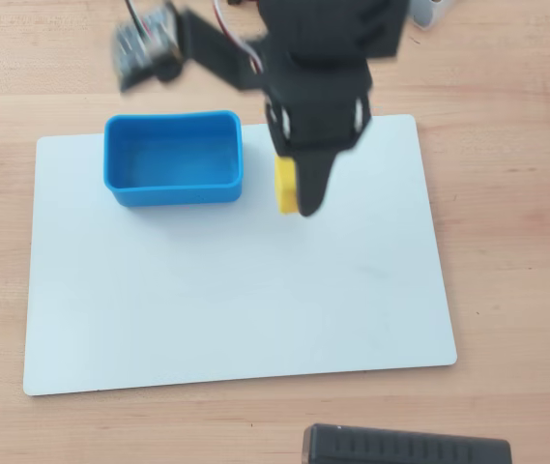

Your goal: Pick up yellow cube and drop it in the blue rectangular bin

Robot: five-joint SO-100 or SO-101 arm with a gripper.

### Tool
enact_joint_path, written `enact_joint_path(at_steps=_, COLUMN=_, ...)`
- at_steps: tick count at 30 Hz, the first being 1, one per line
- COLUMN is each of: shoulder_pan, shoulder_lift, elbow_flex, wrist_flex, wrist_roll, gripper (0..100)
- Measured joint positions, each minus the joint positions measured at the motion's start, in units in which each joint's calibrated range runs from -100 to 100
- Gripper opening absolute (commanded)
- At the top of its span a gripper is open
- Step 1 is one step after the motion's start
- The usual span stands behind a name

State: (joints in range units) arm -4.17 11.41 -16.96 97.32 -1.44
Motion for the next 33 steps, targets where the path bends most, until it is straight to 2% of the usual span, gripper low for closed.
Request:
enact_joint_path(at_steps=6, shoulder_pan=4.25, shoulder_lift=-10.35, elbow_flex=3.68, wrist_flex=0.45, wrist_roll=0.29, gripper=3)
enact_joint_path(at_steps=17, shoulder_pan=14.75, shoulder_lift=-27.71, elbow_flex=34.2, wrist_flex=-11.72, wrist_roll=3.47, gripper=3)
enact_joint_path(at_steps=23, shoulder_pan=17.14, shoulder_lift=-32.42, elbow_flex=50.07, wrist_flex=-19.87, wrist_roll=4.05, gripper=3)
enact_joint_path(at_steps=29, shoulder_pan=21.0, shoulder_lift=-32.98, elbow_flex=59.05, wrist_flex=-26.13, wrist_roll=5.42, gripper=3)
enact_joint_path(at_steps=33, shoulder_pan=22.47, shoulder_lift=-32.98, elbow_flex=63.01, wrist_flex=-29.71, wrist_roll=5.96, gripper=9)
